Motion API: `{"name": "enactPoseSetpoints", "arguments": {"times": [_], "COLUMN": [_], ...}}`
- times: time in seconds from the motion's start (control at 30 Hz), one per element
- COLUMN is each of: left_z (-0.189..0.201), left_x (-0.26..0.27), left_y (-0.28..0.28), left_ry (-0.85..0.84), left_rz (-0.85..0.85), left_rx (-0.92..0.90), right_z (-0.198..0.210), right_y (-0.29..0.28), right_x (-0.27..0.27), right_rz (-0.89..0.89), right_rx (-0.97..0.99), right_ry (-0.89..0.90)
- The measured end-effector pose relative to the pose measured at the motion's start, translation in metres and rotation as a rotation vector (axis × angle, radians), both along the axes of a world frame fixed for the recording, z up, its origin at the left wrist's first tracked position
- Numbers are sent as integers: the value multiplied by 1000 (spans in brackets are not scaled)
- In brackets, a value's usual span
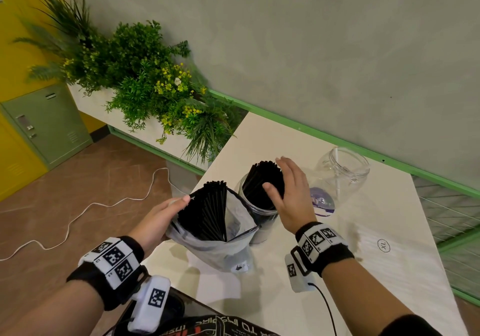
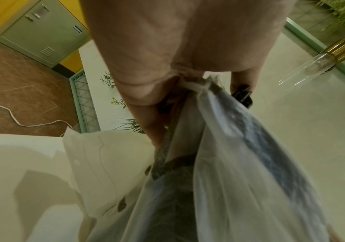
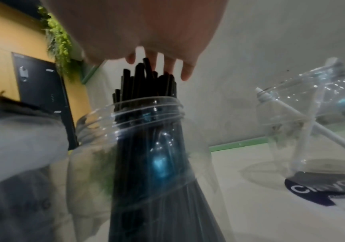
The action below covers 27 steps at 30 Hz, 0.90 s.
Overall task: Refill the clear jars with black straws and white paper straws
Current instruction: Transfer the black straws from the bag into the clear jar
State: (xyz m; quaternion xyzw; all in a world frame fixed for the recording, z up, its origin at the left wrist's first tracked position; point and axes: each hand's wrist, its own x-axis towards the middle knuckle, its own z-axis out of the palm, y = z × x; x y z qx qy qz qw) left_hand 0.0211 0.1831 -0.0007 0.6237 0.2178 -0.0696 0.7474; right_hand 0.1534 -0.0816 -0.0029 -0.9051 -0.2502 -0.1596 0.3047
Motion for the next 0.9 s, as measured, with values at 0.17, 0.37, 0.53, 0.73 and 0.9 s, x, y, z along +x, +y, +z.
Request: {"name": "enactPoseSetpoints", "arguments": {"times": [0.17,0.37,0.53,0.73,0.9], "left_z": [0,1,-6,1,3], "left_x": [-1,-3,-3,-4,-5], "left_y": [-2,0,5,3,3], "left_ry": [-7,7,-6,-2,11], "left_rz": [12,13,-4,-7,-9], "left_rx": [-19,-22,-16,-15,-1], "right_z": [4,13,22,28,30], "right_y": [8,29,35,36,28], "right_x": [19,34,41,52,51], "right_rz": [-31,61,-6,-58,24], "right_rx": [-83,-316,-338,-391,-304], "right_ry": [96,125,-95,-105,-29]}}
